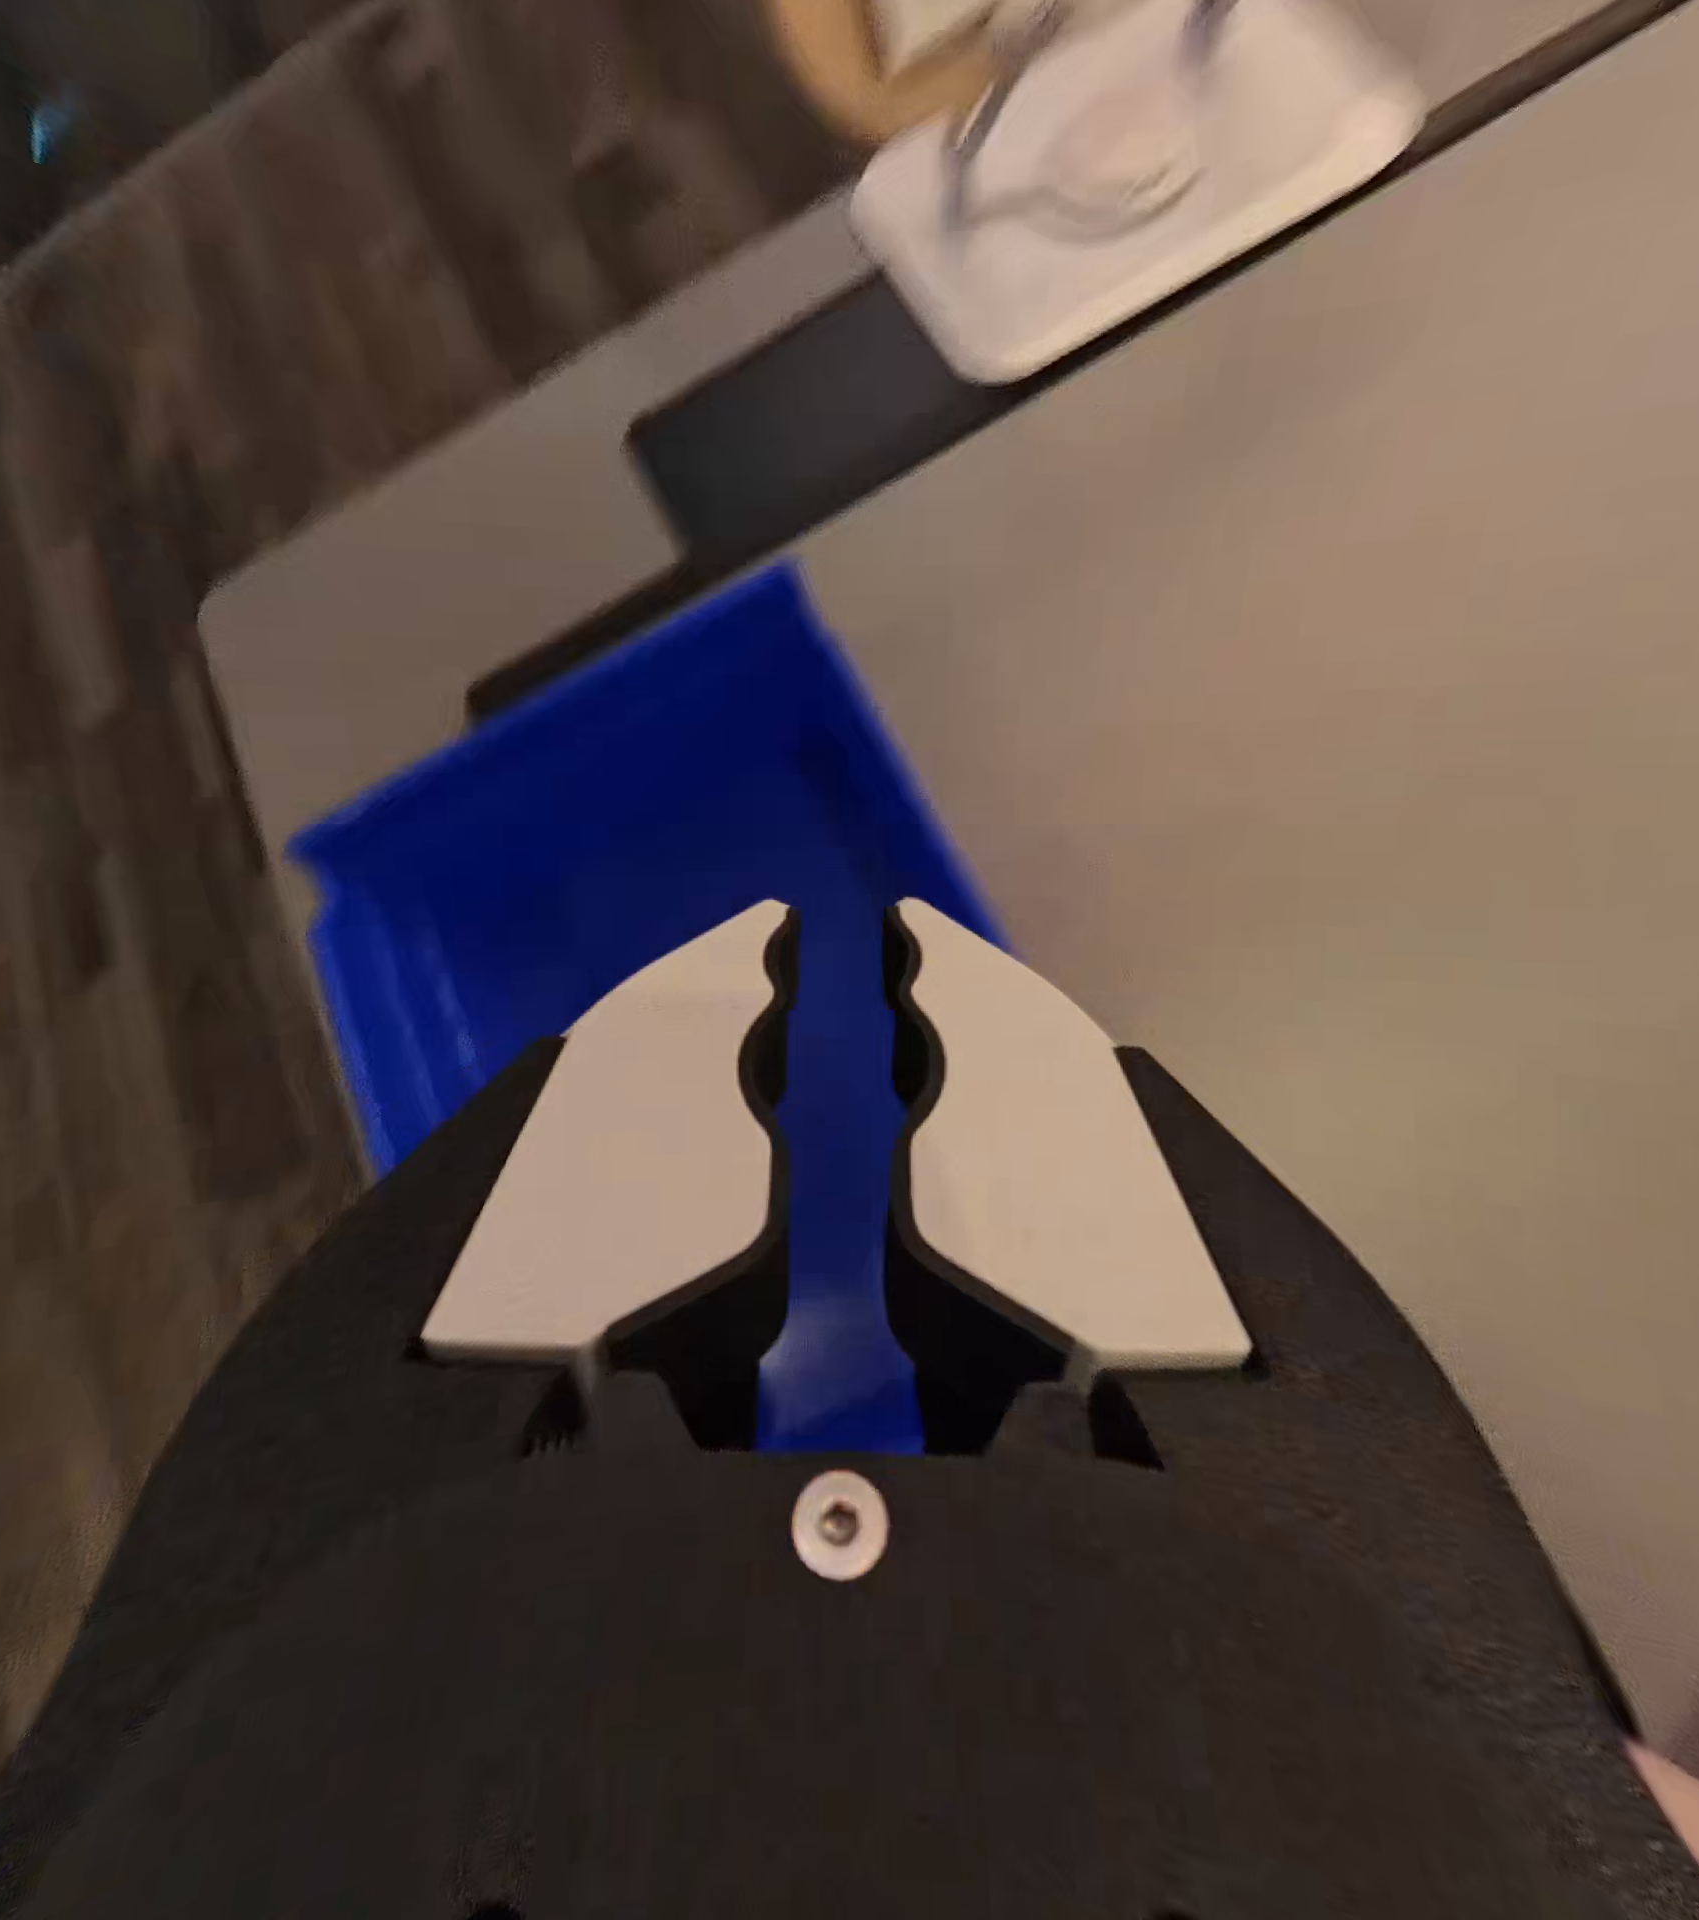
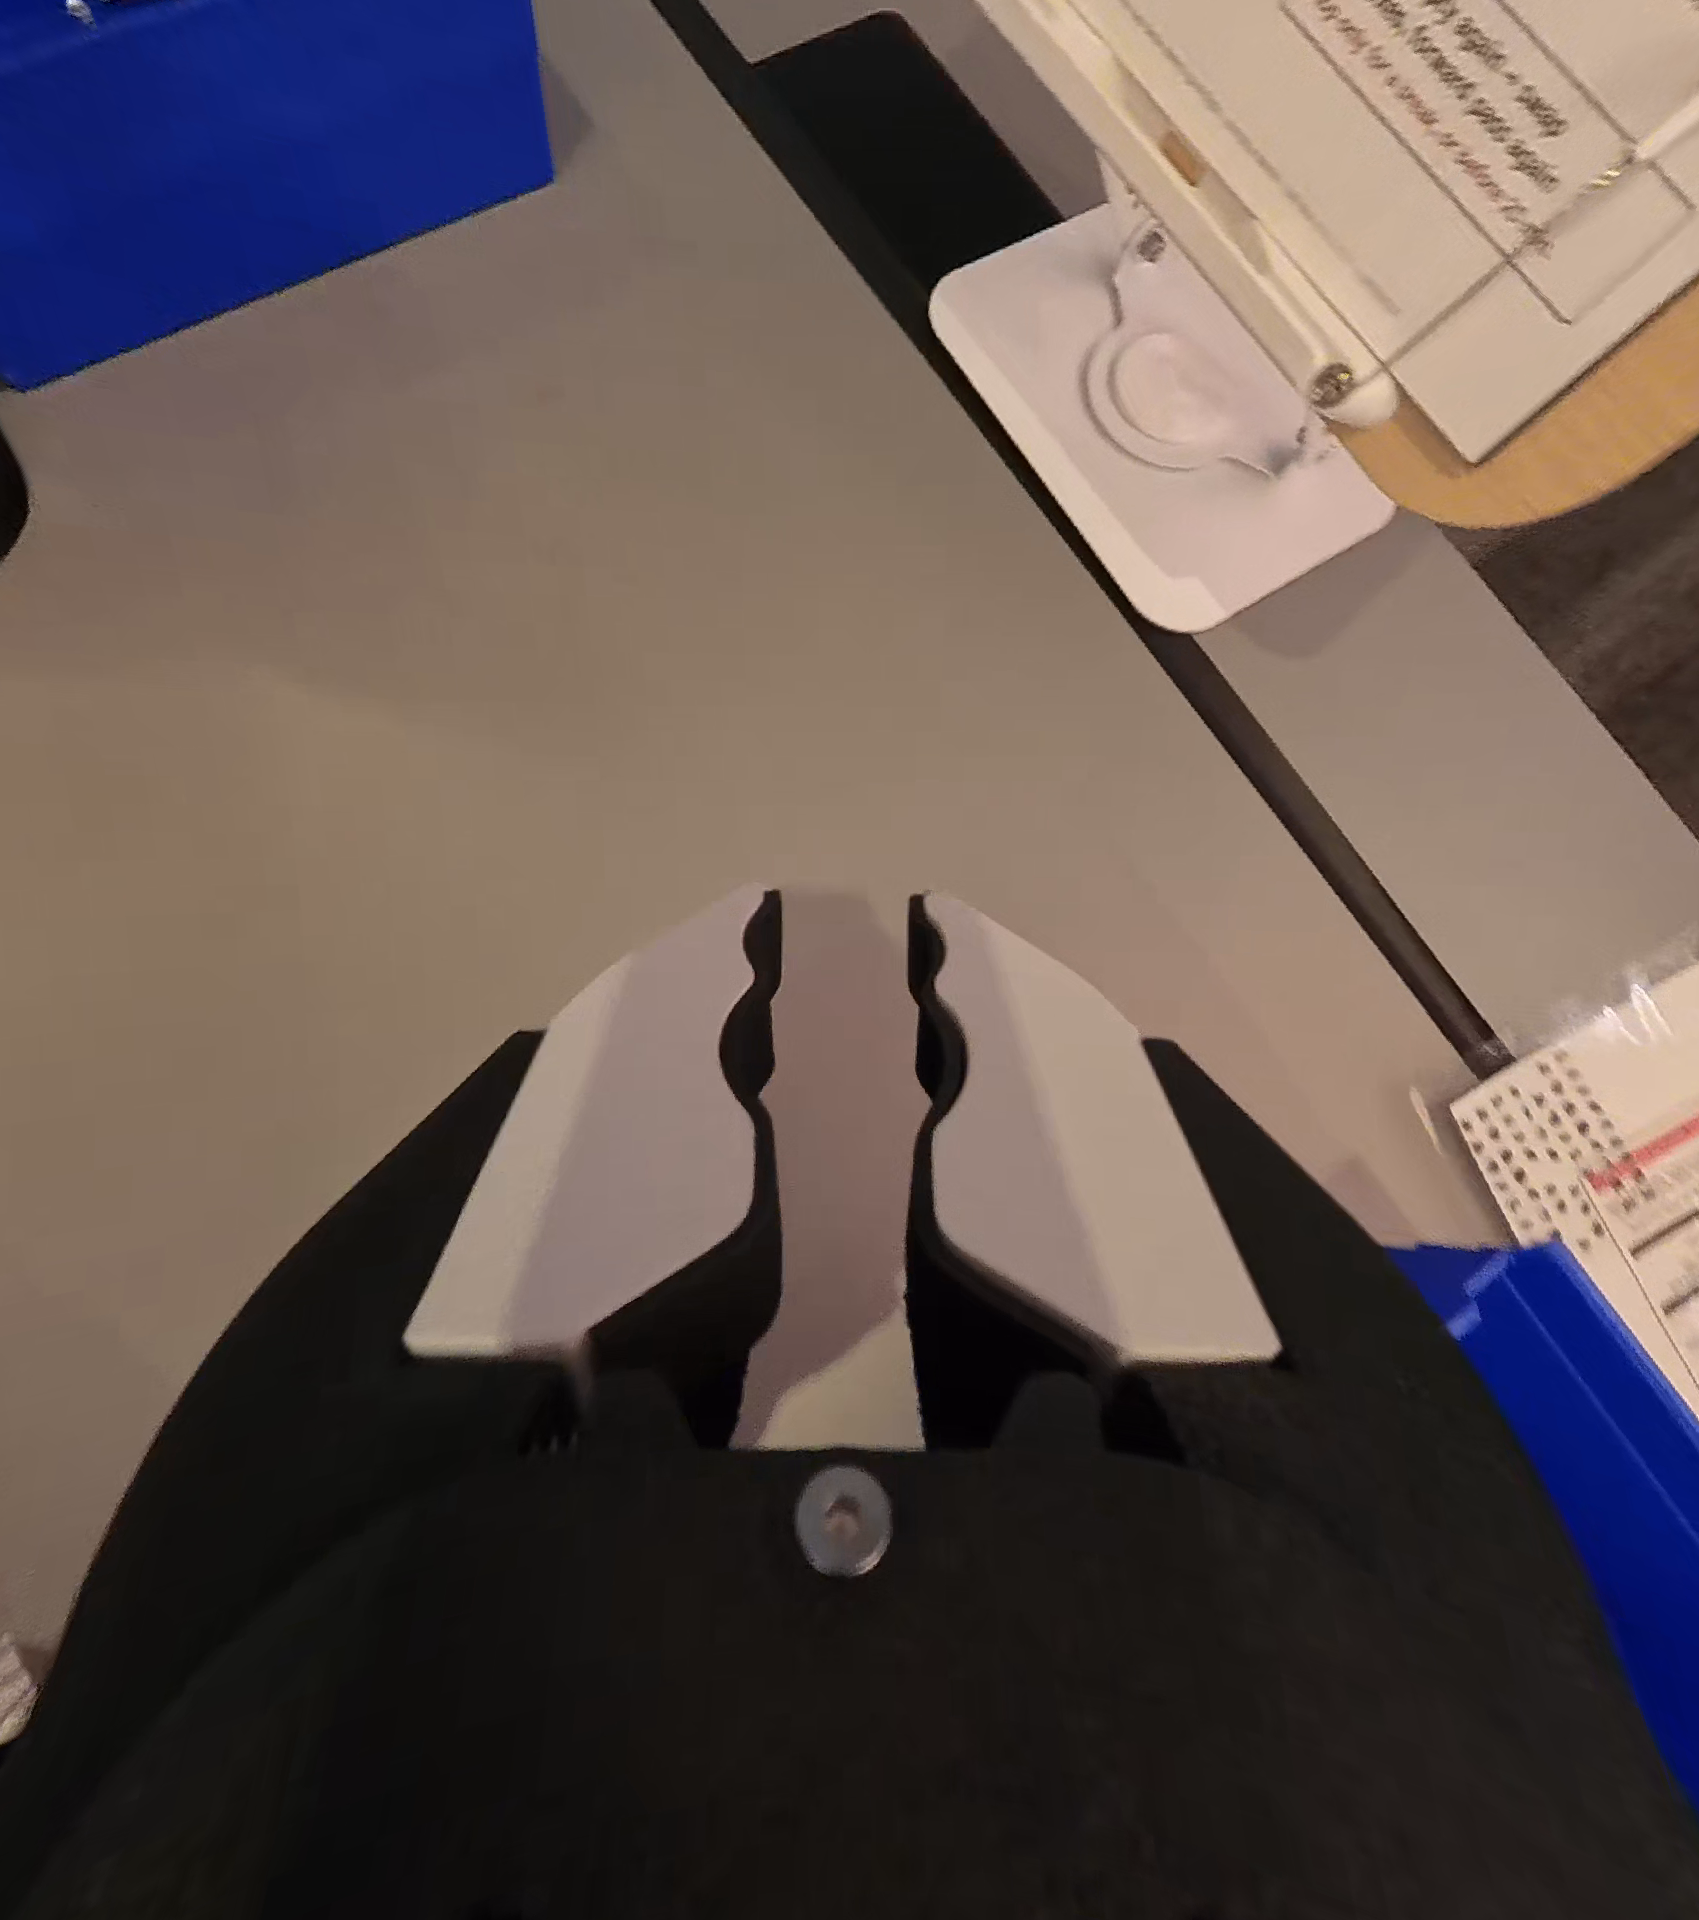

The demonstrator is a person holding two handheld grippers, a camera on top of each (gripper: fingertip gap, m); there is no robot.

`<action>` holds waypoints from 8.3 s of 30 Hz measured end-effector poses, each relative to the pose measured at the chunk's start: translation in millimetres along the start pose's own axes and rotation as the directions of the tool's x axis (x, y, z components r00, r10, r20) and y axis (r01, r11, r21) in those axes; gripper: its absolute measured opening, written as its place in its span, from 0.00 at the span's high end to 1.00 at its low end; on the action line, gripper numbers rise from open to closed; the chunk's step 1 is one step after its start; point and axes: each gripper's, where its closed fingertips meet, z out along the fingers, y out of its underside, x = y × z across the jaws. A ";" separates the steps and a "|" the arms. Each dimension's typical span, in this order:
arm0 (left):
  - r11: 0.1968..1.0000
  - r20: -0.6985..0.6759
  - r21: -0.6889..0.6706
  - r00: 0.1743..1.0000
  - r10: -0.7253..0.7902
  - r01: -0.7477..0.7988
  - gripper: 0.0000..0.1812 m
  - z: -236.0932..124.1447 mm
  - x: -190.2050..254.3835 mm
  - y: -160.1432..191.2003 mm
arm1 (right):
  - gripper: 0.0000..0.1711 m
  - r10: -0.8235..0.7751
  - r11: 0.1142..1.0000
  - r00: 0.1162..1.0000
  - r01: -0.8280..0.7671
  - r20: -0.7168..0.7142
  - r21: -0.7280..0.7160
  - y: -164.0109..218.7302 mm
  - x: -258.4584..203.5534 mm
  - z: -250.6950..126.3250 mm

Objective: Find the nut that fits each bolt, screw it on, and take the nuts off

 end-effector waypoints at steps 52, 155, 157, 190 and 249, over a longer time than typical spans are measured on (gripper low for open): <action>0.550 0.173 -0.827 0.984 0.051 0.117 0.95 132.7 -109.7 173.6 | 0.89 0.073 0.996 0.991 -0.079 0.116 0.042 30.3 29.7 15.5; 0.767 -0.596 -0.640 0.656 -0.463 -0.040 0.92 195.9 329.2 -31.4 | 0.92 0.106 0.987 0.989 -0.093 0.104 -0.129 70.4 43.0 26.1; 0.787 -0.619 -0.616 0.640 -0.455 -0.035 0.91 187.2 325.3 -42.3 | 0.92 0.108 0.988 0.989 -0.094 0.105 -0.125 70.4 43.4 25.2; 0.141 -0.527 -0.601 0.522 0.670 -0.787 0.80 85.3 -83.0 188.9 | 0.92 0.144 0.977 0.987 -0.129 0.075 -0.170 82.3 56.0 39.3; -0.036 -0.619 -0.622 0.463 0.635 -0.782 0.95 82.0 -97.8 185.6 | 0.93 0.132 0.985 0.988 -0.121 0.082 -0.124 79.3 59.6 20.9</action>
